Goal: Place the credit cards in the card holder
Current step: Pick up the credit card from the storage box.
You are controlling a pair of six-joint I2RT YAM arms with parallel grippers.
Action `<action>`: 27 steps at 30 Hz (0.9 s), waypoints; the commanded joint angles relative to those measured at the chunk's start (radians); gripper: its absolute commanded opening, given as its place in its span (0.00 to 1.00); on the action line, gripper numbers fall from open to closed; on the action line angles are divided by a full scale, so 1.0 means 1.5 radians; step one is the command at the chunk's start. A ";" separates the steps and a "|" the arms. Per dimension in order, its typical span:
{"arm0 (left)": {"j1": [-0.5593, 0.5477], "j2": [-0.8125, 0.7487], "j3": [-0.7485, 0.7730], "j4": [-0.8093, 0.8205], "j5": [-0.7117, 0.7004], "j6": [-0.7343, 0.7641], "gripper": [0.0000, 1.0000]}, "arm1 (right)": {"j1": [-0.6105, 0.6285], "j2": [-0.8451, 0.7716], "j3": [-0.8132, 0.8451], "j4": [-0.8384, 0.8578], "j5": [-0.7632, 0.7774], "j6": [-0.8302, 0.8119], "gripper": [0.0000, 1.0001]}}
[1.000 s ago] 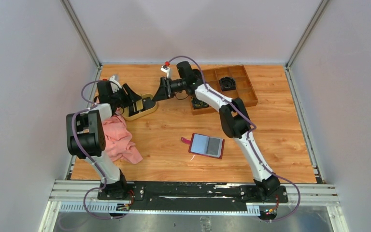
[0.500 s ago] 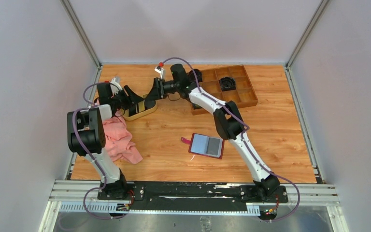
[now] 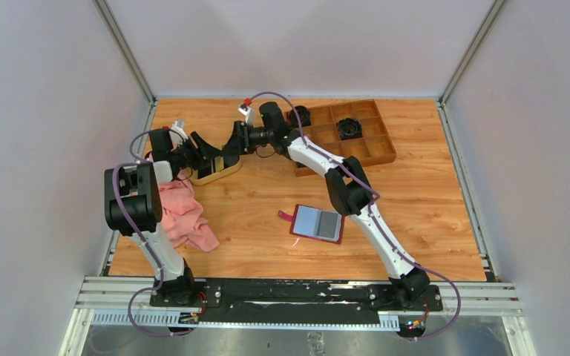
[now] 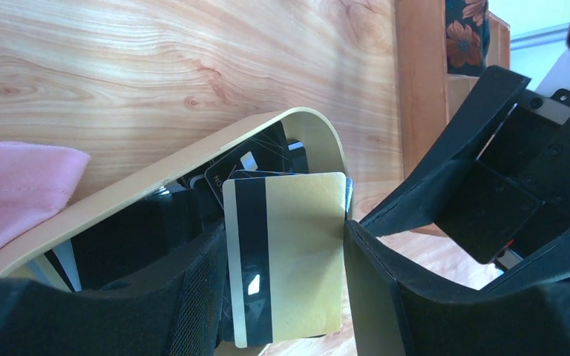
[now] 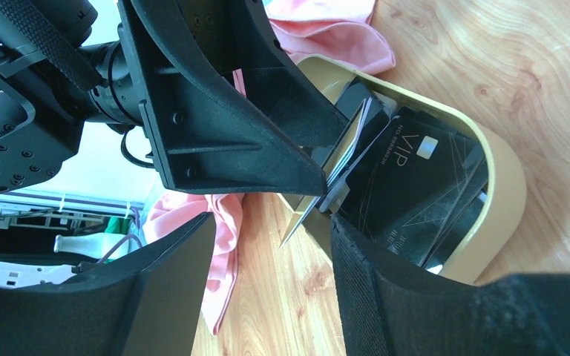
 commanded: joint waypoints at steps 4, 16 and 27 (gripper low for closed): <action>0.015 0.025 -0.005 0.038 0.039 -0.039 0.49 | 0.024 0.034 0.025 0.019 0.013 0.030 0.62; 0.018 0.051 -0.006 0.076 0.055 -0.085 0.50 | 0.040 0.050 0.034 0.017 0.020 0.028 0.63; 0.017 0.061 -0.007 0.082 0.060 -0.097 0.57 | 0.043 0.051 0.035 -0.003 0.040 0.021 0.62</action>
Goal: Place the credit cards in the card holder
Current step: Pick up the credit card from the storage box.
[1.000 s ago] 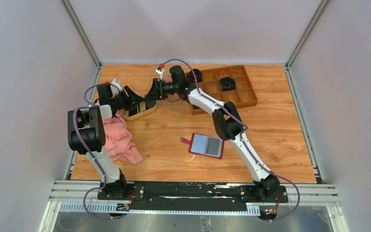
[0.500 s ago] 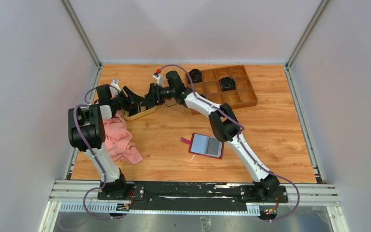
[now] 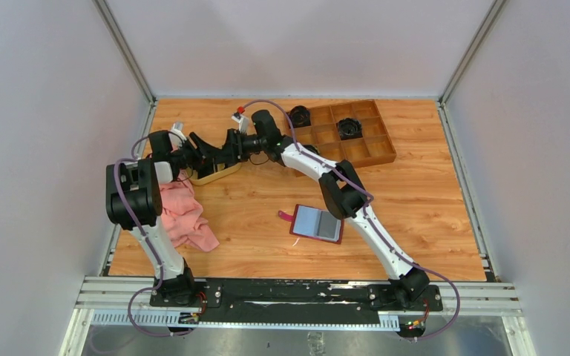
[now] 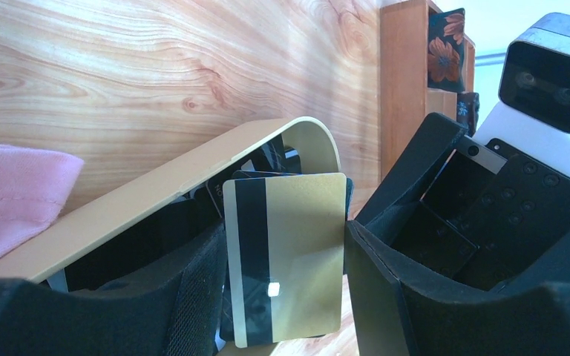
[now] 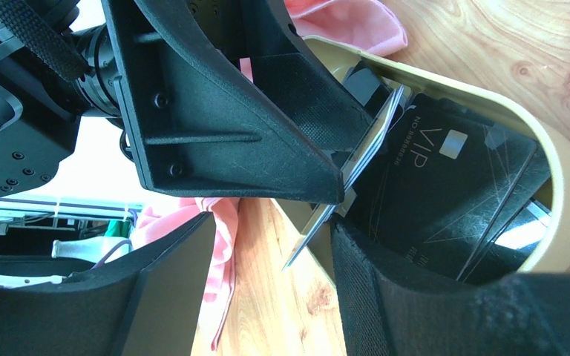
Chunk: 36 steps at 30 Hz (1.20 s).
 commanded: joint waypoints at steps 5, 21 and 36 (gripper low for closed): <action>0.005 0.021 -0.007 0.016 0.020 -0.013 0.65 | 0.011 0.019 0.025 -0.017 0.016 -0.009 0.62; 0.004 0.041 -0.009 0.016 0.043 -0.020 0.66 | 0.012 0.022 0.027 -0.013 0.020 -0.002 0.62; 0.004 0.042 -0.010 0.016 0.051 -0.024 0.59 | 0.000 0.023 0.023 0.024 0.026 0.036 0.58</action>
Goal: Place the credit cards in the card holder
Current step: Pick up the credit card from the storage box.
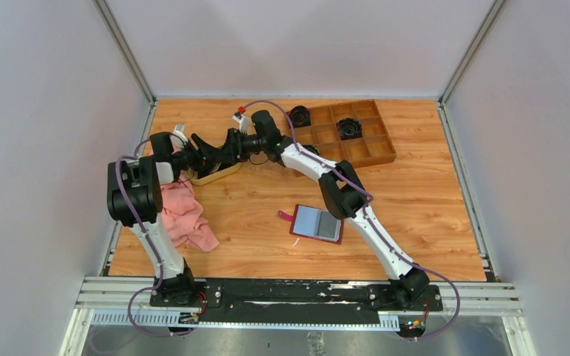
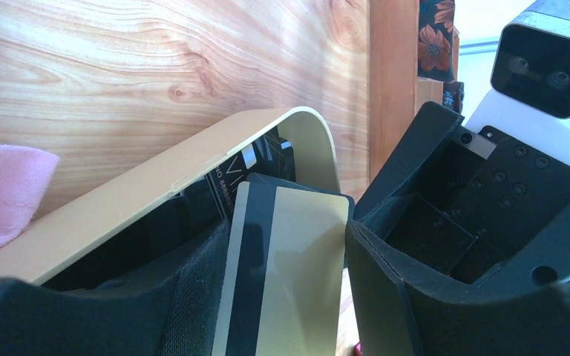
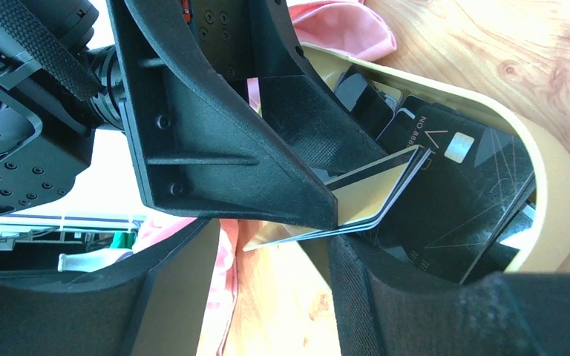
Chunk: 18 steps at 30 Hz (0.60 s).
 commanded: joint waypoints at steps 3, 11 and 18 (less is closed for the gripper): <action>0.004 0.013 -0.010 -0.005 0.010 -0.004 0.55 | -0.004 0.020 0.021 0.021 0.008 0.018 0.58; 0.005 0.004 -0.013 0.001 0.008 -0.013 0.54 | -0.016 0.016 0.004 0.029 0.005 0.030 0.57; 0.005 0.003 -0.022 0.038 0.018 -0.039 0.54 | -0.017 0.016 0.000 0.012 0.016 0.011 0.42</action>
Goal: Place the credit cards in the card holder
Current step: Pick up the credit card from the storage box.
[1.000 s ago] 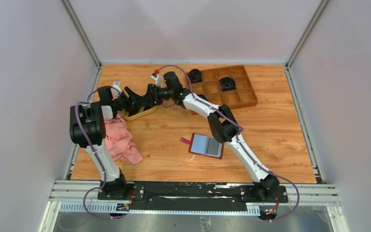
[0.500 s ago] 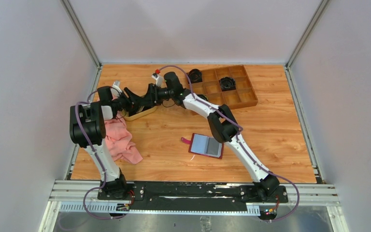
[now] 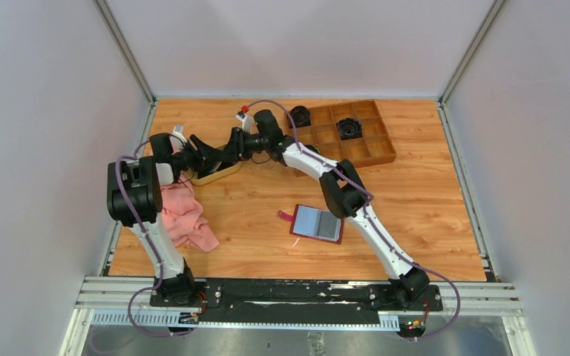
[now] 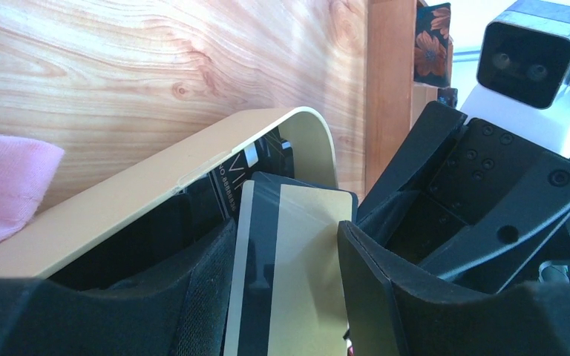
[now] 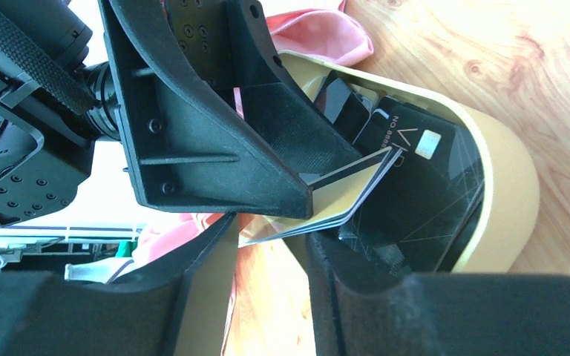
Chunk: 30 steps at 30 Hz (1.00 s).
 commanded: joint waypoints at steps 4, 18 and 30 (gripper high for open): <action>0.004 0.001 -0.019 0.034 0.021 -0.026 0.51 | -0.008 0.010 0.001 -0.013 0.027 -0.016 0.33; 0.015 -0.035 -0.038 0.067 0.014 -0.052 0.55 | -0.016 0.000 0.007 -0.062 0.048 -0.047 0.00; 0.039 -0.097 -0.056 0.109 0.054 -0.026 0.69 | -0.031 -0.009 -0.017 0.105 -0.051 0.024 0.00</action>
